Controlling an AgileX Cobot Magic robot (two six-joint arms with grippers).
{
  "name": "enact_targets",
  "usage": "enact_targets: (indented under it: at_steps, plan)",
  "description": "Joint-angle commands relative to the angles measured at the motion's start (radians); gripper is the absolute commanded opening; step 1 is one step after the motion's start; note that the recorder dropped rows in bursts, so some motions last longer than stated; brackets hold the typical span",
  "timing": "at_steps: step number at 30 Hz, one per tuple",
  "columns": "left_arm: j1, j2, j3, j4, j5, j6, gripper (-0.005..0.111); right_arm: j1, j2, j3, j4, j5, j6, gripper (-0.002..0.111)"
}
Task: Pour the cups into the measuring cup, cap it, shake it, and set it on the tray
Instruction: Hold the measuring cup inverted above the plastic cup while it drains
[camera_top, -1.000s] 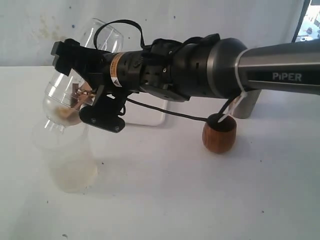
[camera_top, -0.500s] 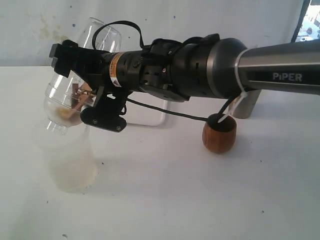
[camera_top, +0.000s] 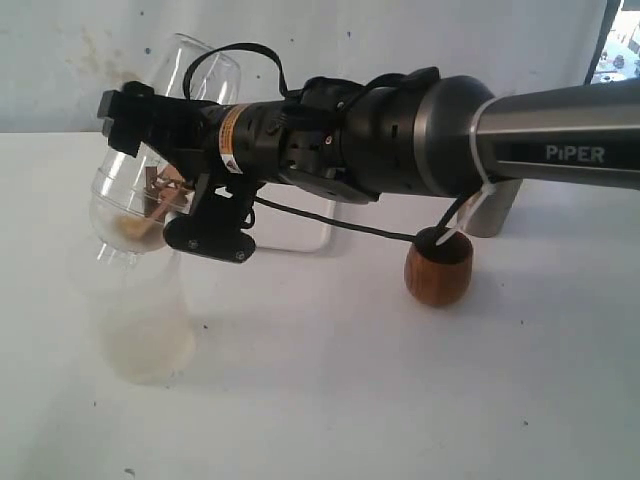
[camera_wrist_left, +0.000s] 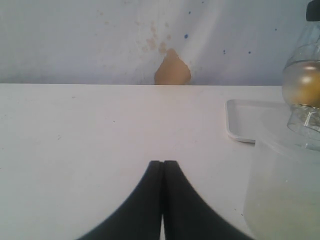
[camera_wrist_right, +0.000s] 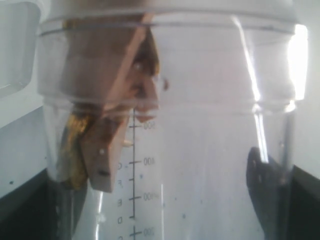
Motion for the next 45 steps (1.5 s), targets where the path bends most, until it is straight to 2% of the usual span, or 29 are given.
enact_targets:
  at_steps: [1, 45]
  plan:
    - [0.002, 0.004, -0.002, -0.012, -0.002, 0.001, 0.103, 0.000, -0.018, 0.000, 0.003, -0.045, -0.013, 0.000]
    - [0.002, 0.004, -0.002, -0.012, -0.002, 0.001, 0.103, 0.000, -0.018, 0.000, 0.003, -0.082, -0.069, 0.000]
